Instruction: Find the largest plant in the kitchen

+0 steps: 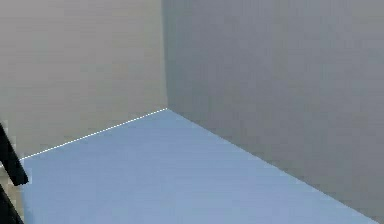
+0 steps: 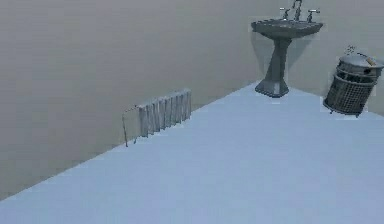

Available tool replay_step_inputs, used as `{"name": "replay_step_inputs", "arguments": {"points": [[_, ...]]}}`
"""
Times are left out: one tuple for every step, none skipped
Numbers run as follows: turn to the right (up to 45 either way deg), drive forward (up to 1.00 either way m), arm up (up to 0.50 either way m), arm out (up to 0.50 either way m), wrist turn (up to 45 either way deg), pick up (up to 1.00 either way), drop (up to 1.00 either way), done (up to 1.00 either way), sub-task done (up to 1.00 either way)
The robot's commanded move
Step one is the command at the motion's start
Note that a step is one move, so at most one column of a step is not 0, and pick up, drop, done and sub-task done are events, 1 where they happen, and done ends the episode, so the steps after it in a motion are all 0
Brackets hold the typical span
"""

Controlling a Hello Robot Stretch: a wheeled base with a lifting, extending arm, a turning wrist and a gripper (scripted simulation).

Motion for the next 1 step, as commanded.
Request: {"name": "replay_step_inputs", "arguments": {"points": [[0.0,0.5,0.0,0.0,0.0,0.0,0.0,0.0,0.0]]}}
